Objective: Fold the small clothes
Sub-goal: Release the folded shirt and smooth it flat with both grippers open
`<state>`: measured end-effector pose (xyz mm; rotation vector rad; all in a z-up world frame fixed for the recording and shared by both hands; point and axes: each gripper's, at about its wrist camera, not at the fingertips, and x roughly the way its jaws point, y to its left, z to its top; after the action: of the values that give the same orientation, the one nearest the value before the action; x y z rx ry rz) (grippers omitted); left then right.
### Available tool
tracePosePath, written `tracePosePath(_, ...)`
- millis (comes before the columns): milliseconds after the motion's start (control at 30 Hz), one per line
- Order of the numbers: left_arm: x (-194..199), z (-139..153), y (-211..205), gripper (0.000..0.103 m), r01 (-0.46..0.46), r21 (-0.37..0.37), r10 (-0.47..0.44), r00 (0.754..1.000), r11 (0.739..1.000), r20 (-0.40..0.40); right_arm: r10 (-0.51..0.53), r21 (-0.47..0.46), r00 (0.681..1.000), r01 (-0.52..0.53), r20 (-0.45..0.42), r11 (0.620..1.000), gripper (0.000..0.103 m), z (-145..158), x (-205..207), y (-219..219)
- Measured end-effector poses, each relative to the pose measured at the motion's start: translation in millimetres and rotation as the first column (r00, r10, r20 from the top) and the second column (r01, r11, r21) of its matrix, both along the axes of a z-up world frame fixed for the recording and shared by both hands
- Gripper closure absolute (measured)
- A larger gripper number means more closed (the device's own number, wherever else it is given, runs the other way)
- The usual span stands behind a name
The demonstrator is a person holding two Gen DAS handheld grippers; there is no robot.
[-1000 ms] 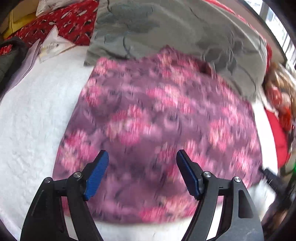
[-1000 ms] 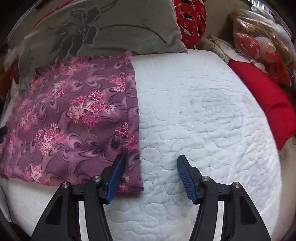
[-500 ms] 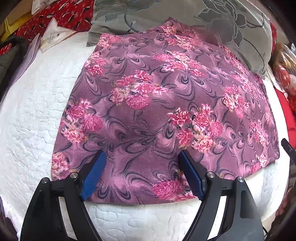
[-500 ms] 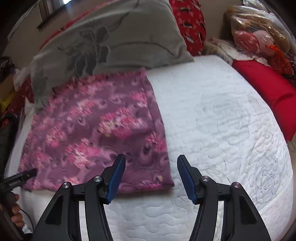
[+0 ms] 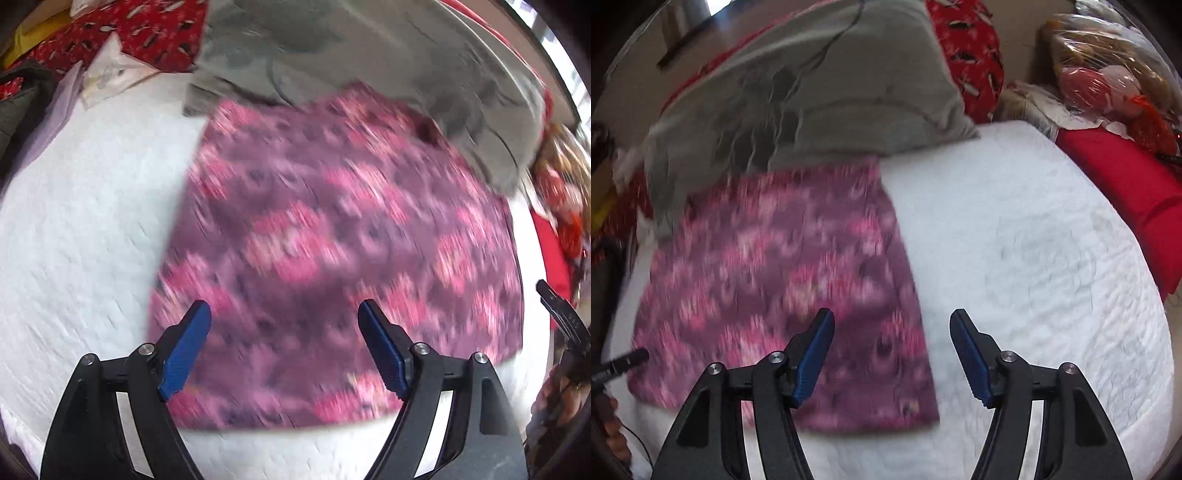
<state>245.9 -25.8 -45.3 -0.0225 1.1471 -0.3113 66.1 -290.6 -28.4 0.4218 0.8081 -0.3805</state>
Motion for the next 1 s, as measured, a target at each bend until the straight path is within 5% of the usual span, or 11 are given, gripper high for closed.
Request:
tracePosePath(233, 58, -30, -15, 0.020, -0.036, 0.051, 0.040, 0.997, 0.998, -0.070, -0.026, 0.070, 1.000, 0.025, 0.007, 0.997, 0.038, -29, 55, -15)
tracePosePath(300, 57, -33, -20, 0.016, -0.042, 0.091, 0.044, 0.999, 0.995, -0.021, -0.015, 0.092, 0.997, 0.023, -0.082, 0.996, 0.036, -57, 72, -9)
tracePosePath(400, 56, -26, -25, 0.016, -0.020, 0.127, 0.021, 1.000, 0.992, -0.013, -0.033, 0.026, 0.997, 0.035, -0.065, 0.999, 0.035, -51, 74, 0)
tracePosePath(467, 52, -19, -21, 0.016, -0.012, 0.080, 0.014, 1.000, 0.997, -0.026, -0.035, -0.028, 0.999, 0.034, -0.030, 0.999, 0.043, -40, 68, 8)
tracePosePath(567, 41, -22, -13, 0.016, -0.029, 0.029, 0.031, 0.998, 0.999, -0.055, 0.008, -0.079, 1.000, -0.006, 0.024, 0.997, 0.039, -32, 56, 21)
tracePosePath(667, 34, -32, -15, 0.015, -0.033, 0.045, 0.035, 0.998, 0.998, -0.048, 0.058, -0.049, 0.996, -0.061, -0.073, 0.997, 0.040, -53, 61, 27)
tracePosePath(900, -1, -21, 4, 0.016, -0.020, 0.023, 0.022, 0.994, 1.000, -0.109, 0.050, -0.052, 0.999, -0.050, -0.002, 0.997, 0.038, -20, 34, 45)
tracePosePath(1000, -20, -35, 16, 0.016, -0.016, 0.046, 0.022, 0.989, 0.999, -0.146, 0.121, -0.042, 0.990, -0.125, -0.070, 0.991, 0.037, -32, 30, 68)
